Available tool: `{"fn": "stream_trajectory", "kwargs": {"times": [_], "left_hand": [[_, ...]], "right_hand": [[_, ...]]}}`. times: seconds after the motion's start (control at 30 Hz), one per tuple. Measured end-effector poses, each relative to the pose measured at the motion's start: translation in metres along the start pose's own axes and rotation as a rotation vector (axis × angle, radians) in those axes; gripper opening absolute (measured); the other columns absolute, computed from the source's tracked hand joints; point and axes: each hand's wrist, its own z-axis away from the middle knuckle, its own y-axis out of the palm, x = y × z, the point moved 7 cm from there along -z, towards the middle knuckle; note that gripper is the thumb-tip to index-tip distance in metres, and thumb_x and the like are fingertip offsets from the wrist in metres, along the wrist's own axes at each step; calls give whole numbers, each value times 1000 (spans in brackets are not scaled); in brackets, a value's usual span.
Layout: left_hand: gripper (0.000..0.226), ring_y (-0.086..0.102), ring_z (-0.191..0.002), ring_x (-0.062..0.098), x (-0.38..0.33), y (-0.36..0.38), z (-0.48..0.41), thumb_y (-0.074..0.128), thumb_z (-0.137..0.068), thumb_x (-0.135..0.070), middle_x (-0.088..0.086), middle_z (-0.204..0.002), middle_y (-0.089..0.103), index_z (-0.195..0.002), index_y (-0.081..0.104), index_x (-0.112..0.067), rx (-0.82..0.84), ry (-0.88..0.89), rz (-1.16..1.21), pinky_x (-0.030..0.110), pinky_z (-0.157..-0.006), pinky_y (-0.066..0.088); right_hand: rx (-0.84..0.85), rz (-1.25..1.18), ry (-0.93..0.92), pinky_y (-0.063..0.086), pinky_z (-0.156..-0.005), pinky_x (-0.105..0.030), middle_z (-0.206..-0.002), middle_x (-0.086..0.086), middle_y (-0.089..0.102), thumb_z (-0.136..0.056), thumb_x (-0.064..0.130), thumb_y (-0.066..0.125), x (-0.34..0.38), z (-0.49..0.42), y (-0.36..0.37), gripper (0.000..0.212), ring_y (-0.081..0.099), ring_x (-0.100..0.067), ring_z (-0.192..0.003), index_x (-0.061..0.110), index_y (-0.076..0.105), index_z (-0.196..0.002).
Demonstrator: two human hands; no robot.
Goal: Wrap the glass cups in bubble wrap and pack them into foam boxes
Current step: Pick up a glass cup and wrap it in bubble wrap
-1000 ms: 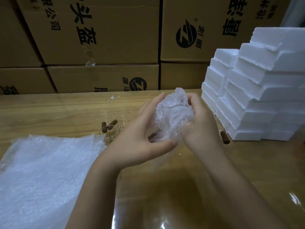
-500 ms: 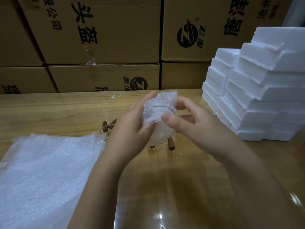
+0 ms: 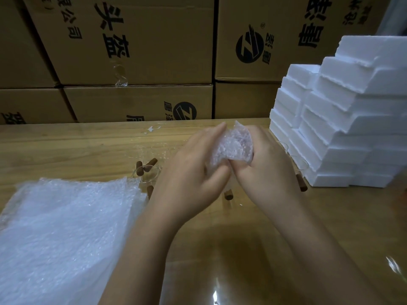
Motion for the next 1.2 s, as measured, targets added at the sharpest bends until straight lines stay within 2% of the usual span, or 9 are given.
{"fn": "stream_trajectory", "kwargs": {"times": [0.17,0.23,0.4,0.5,0.63,0.77,0.9,1.0,1.2], "left_hand": [[58,46,-116,12,5,0,-1,49,-91,-13,-5,-146,43,-147,34,-19,-44,-44,-75,16,-91,37],[57,43,-116,10,10,-4,-1,50,-90,-8,-1,-143,47,-145,37,-17,-102,-72,-71,1,-85,30],[44,58,-70,-4,24,-17,-1,50,-89,-1,-18,-78,64,-120,59,-31,-275,-210,212,8,-53,41],[46,61,-71,-5,24,-16,0,46,-81,1,-25,-77,65,-95,57,-42,-361,-256,450,11,-55,44],[35,61,-75,-3,22,-1,0,50,-79,-11,-21,-85,66,-103,59,-35,-308,-322,582,11,-56,45],[33,59,-80,-5,15,2,-2,62,-85,-23,-26,-97,62,-114,51,-37,-132,-258,322,12,-55,45],[80,56,-66,10,-10,-5,1,71,-73,-16,-4,-129,53,-144,35,-21,-147,-15,-192,20,-43,41],[75,57,-58,20,-21,-3,1,72,-65,0,11,-113,65,-136,47,-3,-162,13,-322,14,-41,22],[59,55,-59,17,1,1,-1,40,-81,-25,1,-81,63,-139,39,-12,-103,-176,-216,25,-44,29]], "right_hand": [[-22,53,-49,42,-59,-27,-97,15,48,-82,33,61,7,1,2,33,52,-11,-77,23,53,-113],[57,-69,-46,46,-63,-25,-104,16,48,-85,39,59,7,1,5,39,53,-5,-82,27,49,-120],[330,-263,116,54,-75,-26,-127,24,48,-75,63,53,2,8,25,77,57,6,-97,44,21,-142],[299,-317,164,57,-71,-28,-101,21,63,-81,57,56,2,11,34,67,63,5,-80,40,29,-140],[130,-270,165,50,-56,-17,-87,17,63,-89,37,55,-4,6,25,38,61,2,-70,34,41,-125],[60,-72,105,45,-52,-30,-79,12,57,-90,23,53,-8,-1,9,32,57,-8,-68,29,44,-120],[14,222,19,32,-50,-27,-75,14,46,-82,17,59,-2,-1,-2,36,49,-16,-67,26,46,-114],[-39,320,-56,25,-49,-24,-80,13,45,-77,14,64,9,1,-6,41,44,-15,-68,22,50,-114],[-160,323,-264,36,-61,-27,-92,-6,64,-66,12,67,28,5,-14,49,60,-26,-77,8,59,-114]]}}
